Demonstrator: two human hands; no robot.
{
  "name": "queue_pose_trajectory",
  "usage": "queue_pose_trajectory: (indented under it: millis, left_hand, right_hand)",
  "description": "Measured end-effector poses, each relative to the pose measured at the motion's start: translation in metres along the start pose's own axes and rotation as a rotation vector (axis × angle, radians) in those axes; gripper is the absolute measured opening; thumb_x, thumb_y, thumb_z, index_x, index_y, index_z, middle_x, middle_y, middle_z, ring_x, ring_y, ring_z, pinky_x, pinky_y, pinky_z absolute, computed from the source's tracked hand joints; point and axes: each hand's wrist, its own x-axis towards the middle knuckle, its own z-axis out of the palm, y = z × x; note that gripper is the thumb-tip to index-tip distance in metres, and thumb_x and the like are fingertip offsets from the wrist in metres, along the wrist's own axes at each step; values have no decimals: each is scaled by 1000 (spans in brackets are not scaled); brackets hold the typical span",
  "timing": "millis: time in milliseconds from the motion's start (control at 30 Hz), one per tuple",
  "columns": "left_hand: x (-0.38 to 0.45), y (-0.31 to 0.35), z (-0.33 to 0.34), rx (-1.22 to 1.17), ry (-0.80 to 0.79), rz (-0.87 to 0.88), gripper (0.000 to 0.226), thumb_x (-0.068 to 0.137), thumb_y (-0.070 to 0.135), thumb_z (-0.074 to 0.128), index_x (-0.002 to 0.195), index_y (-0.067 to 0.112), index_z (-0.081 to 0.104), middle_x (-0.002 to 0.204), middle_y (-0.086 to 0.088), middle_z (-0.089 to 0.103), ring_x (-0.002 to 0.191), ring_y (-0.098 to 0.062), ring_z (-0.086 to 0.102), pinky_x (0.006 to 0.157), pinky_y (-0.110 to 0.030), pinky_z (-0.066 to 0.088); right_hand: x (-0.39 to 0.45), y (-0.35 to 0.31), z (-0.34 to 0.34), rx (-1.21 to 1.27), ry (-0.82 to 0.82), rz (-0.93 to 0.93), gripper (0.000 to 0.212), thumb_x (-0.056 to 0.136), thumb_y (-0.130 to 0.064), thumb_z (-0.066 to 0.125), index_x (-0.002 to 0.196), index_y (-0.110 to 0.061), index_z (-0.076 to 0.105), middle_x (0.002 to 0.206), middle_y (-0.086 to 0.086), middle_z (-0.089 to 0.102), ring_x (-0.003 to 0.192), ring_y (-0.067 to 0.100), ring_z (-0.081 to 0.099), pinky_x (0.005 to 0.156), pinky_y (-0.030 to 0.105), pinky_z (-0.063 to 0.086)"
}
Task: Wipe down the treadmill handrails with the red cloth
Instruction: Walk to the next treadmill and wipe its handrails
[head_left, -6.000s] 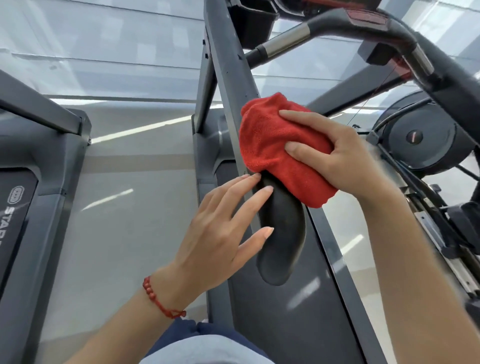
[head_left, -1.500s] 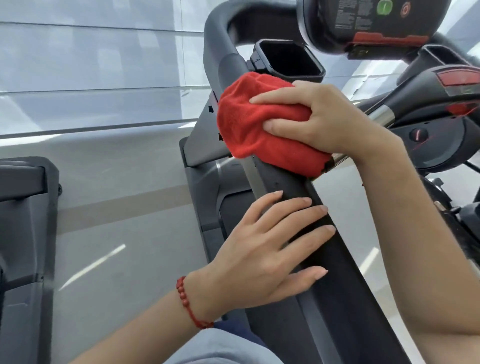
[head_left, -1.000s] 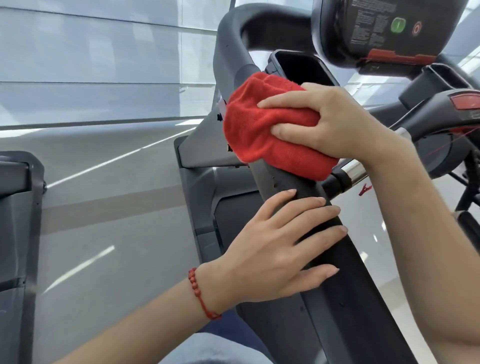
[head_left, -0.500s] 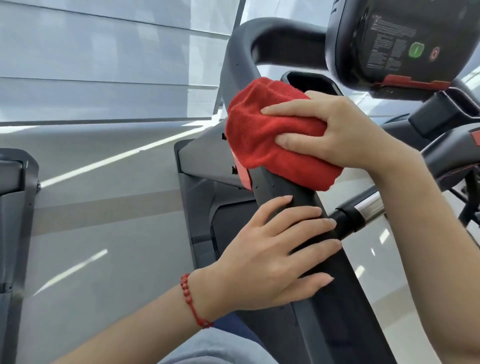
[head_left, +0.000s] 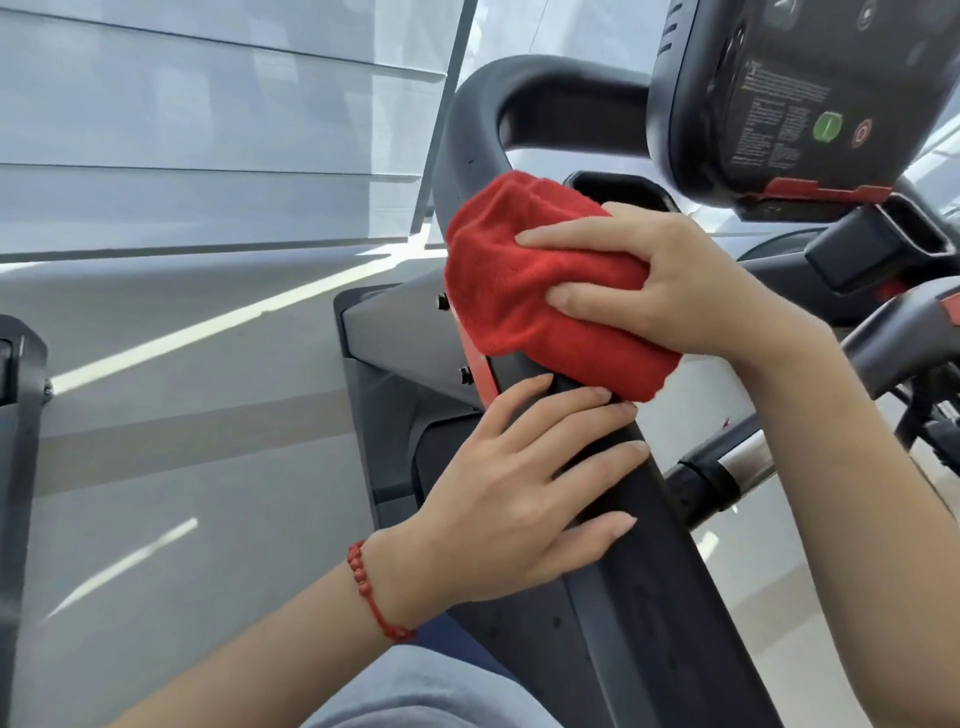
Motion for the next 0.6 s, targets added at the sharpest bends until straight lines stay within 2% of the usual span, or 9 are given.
queue_pose_trajectory:
  millis: [67,233,367,467,600]
  left_hand:
    - [1,-1,0,-4,8,8,35,92,33,46,107,10,67,119,-10,63,116,-23,52,102,-45,36]
    - [6,-6,1,-31,25,25,34,93,32,46,102,9,70,114,-10,65,113,-23,54,102,-45,37]
    - [12,-13,-1,-33,14,10,34,93,32,46,104,9,69,113,-10,65,110,-23,55,102,-44,36]
    - [16,-18,-3,-33,21,-4,33,92,31,47,105,9,68,114,-11,65,112,-24,55,101,-45,37]
    - [26,-30,-4,-14,16,-68,34,92,30,48,108,8,67,120,-11,61,119,-25,50,102,-46,36]
  right_hand:
    - [1,1,-1,20,-22,-6,37,77,-37,65,113,-39,58,92,-2,58,83,5,56,80,12,39]
    - [11,4,5,31,104,44,37,81,-33,65,115,-41,55,89,4,55,79,7,53,78,12,38]
    - [6,6,1,-28,111,56,37,80,-37,63,116,-43,55,87,4,55,79,9,52,78,12,38]
    - [-4,12,-8,-36,195,89,38,78,-39,62,116,-41,57,95,5,59,87,9,54,85,15,40]
    - [-14,32,-15,-80,273,197,39,80,-36,64,117,-40,57,106,1,60,95,2,50,88,4,31]
